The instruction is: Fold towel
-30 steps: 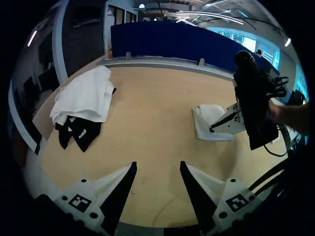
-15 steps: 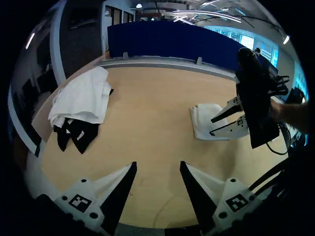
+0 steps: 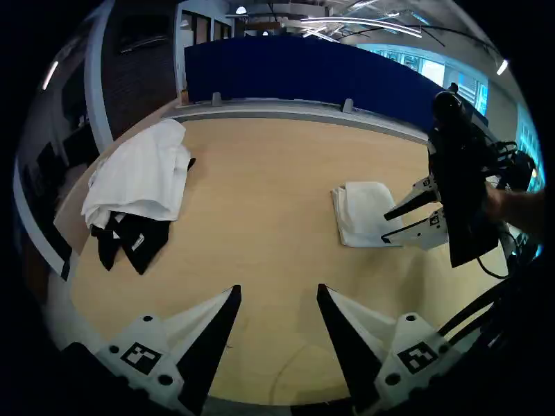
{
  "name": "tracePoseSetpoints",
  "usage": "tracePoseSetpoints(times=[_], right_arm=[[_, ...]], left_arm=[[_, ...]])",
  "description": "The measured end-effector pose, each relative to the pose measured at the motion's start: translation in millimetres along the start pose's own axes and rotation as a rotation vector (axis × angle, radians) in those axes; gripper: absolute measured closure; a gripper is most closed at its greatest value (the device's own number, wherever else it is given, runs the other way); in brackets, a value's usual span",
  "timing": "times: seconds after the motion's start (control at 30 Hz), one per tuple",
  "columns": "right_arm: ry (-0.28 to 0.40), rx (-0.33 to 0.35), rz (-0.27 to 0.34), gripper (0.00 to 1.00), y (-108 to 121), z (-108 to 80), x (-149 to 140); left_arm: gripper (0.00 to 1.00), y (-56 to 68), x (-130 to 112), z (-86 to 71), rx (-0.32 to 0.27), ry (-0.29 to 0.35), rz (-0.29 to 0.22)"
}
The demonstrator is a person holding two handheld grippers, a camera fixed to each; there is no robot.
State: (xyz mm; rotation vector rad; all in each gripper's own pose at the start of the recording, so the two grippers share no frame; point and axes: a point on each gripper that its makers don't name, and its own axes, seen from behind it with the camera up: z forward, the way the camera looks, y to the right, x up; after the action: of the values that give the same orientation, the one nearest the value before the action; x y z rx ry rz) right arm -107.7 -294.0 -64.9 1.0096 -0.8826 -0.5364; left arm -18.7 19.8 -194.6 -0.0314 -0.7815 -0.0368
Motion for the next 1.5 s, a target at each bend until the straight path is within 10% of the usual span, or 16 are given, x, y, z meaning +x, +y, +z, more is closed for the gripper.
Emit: tracePoseSetpoints(times=[0.8, 1.5], right_arm=[[-0.044, -0.077, 0.113, 0.34, 8, -25.3, -58], [-0.056, -0.085, 0.139, 0.77, 3, -17.2, -71]], left_arm=[[0.20, 9.2, 9, 0.9, -0.020, 0.005, 0.015], [0.20, 5.5, 7, 4.0, -0.012, 0.007, 0.007]])
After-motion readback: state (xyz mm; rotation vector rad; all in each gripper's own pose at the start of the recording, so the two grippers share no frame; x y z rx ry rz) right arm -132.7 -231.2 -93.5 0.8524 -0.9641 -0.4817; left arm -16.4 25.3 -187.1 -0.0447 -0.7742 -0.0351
